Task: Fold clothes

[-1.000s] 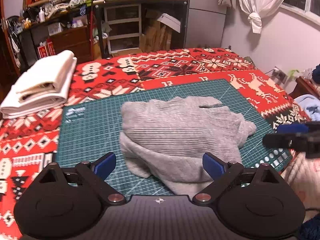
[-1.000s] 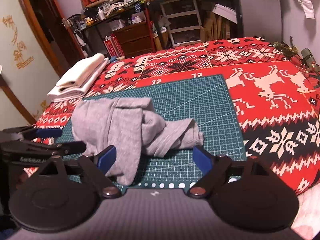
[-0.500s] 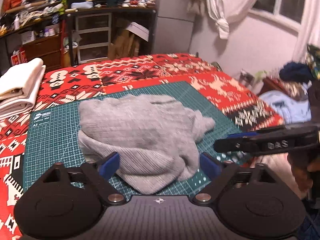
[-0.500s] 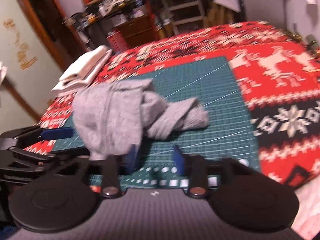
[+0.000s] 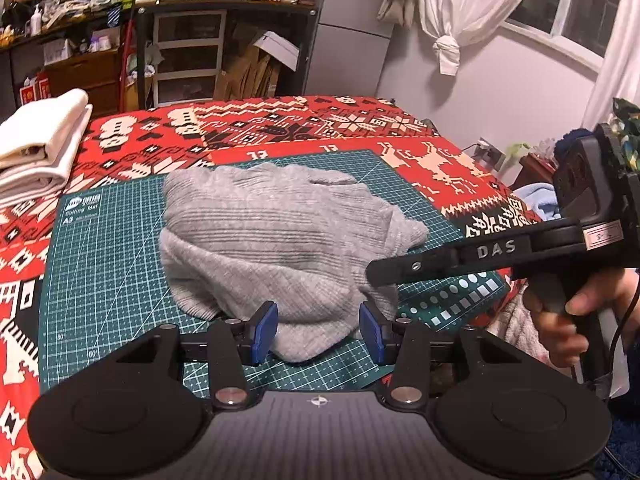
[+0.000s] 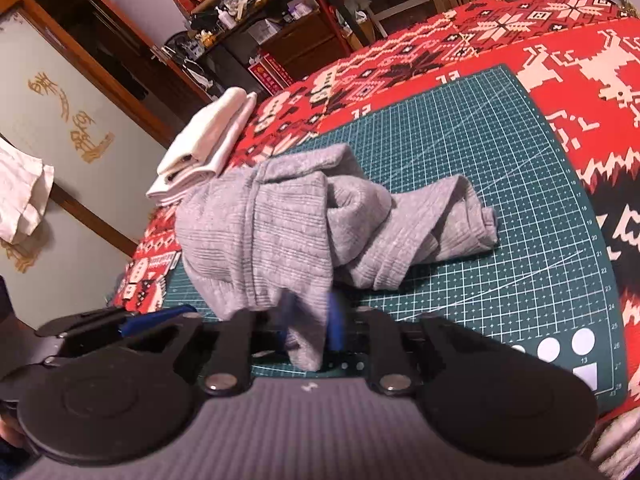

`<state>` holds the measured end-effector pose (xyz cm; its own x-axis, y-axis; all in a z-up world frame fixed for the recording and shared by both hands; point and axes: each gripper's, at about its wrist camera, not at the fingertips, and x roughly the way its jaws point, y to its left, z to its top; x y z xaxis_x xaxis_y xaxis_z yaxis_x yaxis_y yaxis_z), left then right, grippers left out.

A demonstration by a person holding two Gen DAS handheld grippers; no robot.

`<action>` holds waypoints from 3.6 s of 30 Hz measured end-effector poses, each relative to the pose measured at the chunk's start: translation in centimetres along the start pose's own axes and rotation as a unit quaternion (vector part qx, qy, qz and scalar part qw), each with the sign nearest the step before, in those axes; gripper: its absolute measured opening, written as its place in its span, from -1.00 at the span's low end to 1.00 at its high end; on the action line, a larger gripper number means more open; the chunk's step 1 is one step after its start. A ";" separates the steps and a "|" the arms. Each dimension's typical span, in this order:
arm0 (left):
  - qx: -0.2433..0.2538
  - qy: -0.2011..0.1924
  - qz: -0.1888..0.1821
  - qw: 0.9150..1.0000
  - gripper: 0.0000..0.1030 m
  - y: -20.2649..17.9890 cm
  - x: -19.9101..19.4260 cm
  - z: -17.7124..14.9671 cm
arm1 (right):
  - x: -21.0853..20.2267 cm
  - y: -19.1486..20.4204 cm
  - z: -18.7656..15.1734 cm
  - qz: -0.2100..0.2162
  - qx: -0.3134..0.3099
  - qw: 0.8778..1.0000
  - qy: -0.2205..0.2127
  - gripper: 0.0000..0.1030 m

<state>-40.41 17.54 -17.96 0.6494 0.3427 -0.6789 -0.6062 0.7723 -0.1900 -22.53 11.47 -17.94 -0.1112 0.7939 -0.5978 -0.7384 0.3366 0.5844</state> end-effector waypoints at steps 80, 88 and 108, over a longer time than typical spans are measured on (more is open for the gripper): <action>0.052 -0.084 0.212 0.972 -0.87 7.3 -6.0 0.9 | 1.5 11.4 -3.8 -0.046 -0.395 0.915 0.074 -0.47; 0.050 -0.082 0.207 0.974 -0.87 7.4 -5.9 0.9 | 1.7 11.0 -5.2 -0.077 -0.428 0.895 0.093 -0.37; 0.054 -0.078 0.206 0.974 -0.87 7.6 -5.9 0.9 | 1.6 8.7 0.0 0.014 -0.250 0.968 0.032 -0.93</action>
<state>-48.45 21.88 -14.82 0.4279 0.7057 -0.5648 -0.7839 0.6008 0.1568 -29.12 15.69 -13.84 -0.1639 0.7612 -0.6274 -0.9626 0.0158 0.2706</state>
